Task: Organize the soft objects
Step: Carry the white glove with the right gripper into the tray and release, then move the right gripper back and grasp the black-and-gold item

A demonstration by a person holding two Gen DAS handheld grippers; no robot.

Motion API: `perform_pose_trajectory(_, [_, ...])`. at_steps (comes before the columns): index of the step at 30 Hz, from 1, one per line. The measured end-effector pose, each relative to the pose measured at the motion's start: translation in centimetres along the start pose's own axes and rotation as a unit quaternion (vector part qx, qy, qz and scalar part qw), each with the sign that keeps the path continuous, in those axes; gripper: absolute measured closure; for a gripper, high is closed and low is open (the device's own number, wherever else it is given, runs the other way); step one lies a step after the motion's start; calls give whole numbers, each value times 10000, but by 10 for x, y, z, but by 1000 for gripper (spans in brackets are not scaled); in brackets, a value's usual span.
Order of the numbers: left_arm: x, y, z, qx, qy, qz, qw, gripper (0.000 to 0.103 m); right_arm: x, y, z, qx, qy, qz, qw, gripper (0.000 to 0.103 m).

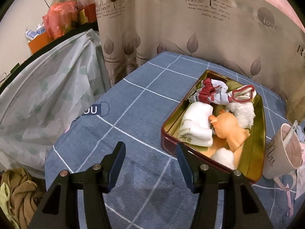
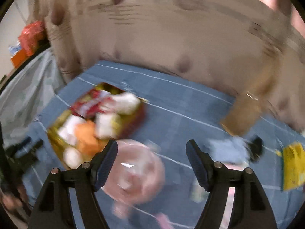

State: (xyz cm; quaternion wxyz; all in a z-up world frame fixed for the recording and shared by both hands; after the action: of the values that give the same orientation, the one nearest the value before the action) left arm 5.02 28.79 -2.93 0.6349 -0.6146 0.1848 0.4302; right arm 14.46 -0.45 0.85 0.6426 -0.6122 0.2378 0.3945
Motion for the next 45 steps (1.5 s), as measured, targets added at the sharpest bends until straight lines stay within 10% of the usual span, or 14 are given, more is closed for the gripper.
perform_pose_trajectory(15, [-6, 2, -11, 272, -79, -127, 9995, 47, 0, 41, -209, 1146, 1277, -229, 9849, 31])
perform_pose_trajectory(32, [-5, 2, -14, 389, 342, -217, 9984, 47, 85, 16, -226, 936, 743, -265, 9925, 52])
perform_pose_trajectory(37, [-15, -2, -27, 628, 426, -224, 9969, 47, 96, 15, -229, 931, 584, -291, 9935, 87])
perform_pose_trajectory(45, [-53, -9, -86, 1404, 997, -520, 9837, 43, 70, 41, -242, 1035, 796, -547, 9899, 89])
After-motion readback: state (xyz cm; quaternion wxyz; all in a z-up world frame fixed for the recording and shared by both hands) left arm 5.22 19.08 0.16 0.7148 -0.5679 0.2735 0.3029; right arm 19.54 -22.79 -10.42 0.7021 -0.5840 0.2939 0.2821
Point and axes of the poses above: each gripper's, at about its wrist camera, not at the fingertips, and x roughly the way its jaws point, z to its left, y to its underside, the point moved 1 cm from there along x, roughly the way its jaws point, and after that the axes turned 10 degrees about x, right-handed, at the moved point
